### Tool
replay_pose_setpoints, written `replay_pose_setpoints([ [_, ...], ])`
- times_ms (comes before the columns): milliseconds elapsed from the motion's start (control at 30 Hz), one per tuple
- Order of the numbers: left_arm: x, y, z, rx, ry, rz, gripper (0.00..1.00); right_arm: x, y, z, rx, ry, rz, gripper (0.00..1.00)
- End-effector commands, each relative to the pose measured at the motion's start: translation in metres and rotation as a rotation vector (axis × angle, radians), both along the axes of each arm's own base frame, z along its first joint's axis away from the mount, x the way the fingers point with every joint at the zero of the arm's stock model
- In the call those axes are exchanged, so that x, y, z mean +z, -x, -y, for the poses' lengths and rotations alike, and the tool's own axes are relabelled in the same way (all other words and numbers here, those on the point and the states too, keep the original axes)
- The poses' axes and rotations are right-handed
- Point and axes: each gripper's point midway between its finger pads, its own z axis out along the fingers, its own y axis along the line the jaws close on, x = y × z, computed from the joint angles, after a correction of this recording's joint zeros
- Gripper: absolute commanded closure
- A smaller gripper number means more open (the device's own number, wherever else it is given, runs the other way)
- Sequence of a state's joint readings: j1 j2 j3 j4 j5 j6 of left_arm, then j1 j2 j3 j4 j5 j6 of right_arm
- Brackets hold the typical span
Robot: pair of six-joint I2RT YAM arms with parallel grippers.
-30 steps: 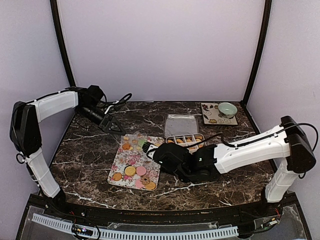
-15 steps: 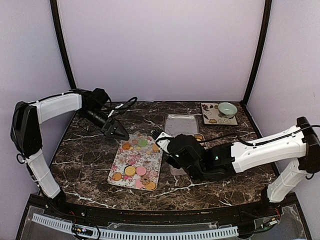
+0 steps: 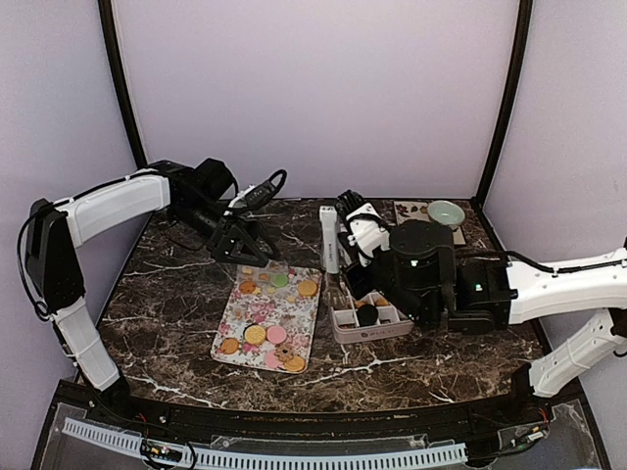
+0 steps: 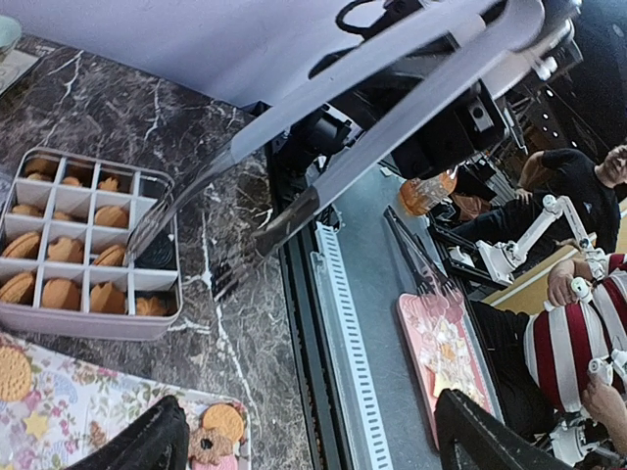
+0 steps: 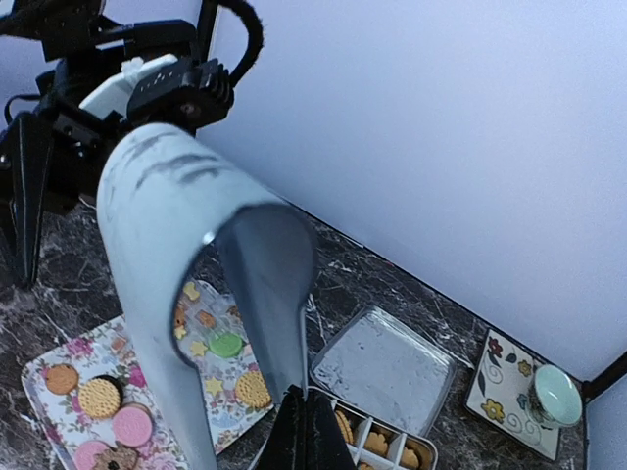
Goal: Pack the cookies
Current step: Pick up the clamp from the packing box, then pass from the right arm to the left
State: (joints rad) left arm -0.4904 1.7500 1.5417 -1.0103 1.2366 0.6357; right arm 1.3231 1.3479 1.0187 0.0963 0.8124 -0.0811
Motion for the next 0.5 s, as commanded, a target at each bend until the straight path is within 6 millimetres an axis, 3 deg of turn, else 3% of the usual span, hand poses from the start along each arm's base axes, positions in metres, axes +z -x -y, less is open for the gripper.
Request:
replay_pose_setpoints([
  [0,0.028,0.016,0.011,-0.064,0.087,0.006,0.13,0.053,-0.001,-0.001,0.071,-0.322,-0.029,1.00],
  [133,0.027,0.019,0.013,-0.065,0.087,0.012,0.19,0.053,-0.008,-0.004,0.059,-0.346,-0.018,1.00],
  [300,0.010,0.022,0.019,-0.039,0.037,0.037,0.26,0.050,-0.023,-0.008,0.030,-0.353,-0.011,1.00],
  [333,0.005,0.020,0.020,-0.026,0.021,0.054,0.27,0.050,-0.019,-0.019,0.100,-0.385,-0.043,1.00],
  [367,0.001,0.017,0.021,-0.013,0.006,0.072,0.27,0.051,-0.018,-0.025,0.119,-0.589,-0.188,1.00],
  [467,-0.004,0.010,0.024,0.016,-0.003,0.099,0.30,0.056,-0.023,-0.028,0.152,-0.691,-0.242,1.00],
])
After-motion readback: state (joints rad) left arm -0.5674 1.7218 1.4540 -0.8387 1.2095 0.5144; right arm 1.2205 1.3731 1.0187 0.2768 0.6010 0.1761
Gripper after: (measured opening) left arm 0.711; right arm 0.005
